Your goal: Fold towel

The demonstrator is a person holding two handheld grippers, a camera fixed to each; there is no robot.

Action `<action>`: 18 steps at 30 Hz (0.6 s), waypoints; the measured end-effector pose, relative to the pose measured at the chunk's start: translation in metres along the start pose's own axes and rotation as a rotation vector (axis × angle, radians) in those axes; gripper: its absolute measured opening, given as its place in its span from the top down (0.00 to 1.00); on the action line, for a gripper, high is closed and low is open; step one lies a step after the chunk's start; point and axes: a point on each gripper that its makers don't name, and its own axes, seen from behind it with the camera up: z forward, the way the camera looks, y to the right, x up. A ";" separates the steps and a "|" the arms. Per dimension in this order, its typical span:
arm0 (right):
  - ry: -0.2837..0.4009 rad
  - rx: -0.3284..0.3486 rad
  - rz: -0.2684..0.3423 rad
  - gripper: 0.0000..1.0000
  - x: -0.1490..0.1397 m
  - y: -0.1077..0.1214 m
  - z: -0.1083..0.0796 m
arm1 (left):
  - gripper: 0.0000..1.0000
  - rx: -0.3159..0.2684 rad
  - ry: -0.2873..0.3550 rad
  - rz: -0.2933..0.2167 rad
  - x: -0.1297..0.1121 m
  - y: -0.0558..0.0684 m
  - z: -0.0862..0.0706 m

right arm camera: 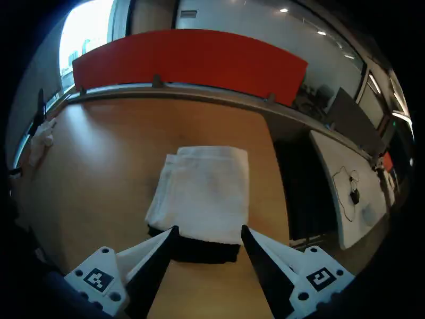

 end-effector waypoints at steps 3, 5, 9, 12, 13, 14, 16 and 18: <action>0.058 -0.003 0.016 0.10 0.011 -0.007 0.000 | 0.03 -0.001 0.009 -0.006 0.004 -0.001 -0.001; 0.095 -0.002 0.029 0.10 0.018 -0.011 -0.001 | 0.03 0.000 0.014 -0.007 0.007 -0.001 -0.001; 0.156 -0.008 0.068 0.10 0.028 -0.018 -0.004 | 0.03 0.003 0.025 -0.004 0.013 -0.002 -0.001; 0.205 -0.005 0.110 0.10 0.037 -0.024 -0.006 | 0.03 0.002 0.032 -0.004 0.017 -0.002 0.001; 0.224 0.000 0.123 0.10 0.040 -0.027 -0.007 | 0.03 0.002 0.036 -0.004 0.018 -0.002 0.002; 0.241 0.004 0.134 0.10 0.042 -0.030 -0.008 | 0.03 0.002 0.039 -0.004 0.020 -0.002 0.002; 0.270 0.006 0.152 0.10 0.046 -0.034 -0.010 | 0.03 0.001 0.050 -0.004 0.025 -0.002 0.003; 0.295 0.005 0.164 0.10 0.049 -0.037 -0.011 | 0.03 -0.001 0.062 -0.004 0.030 -0.002 0.004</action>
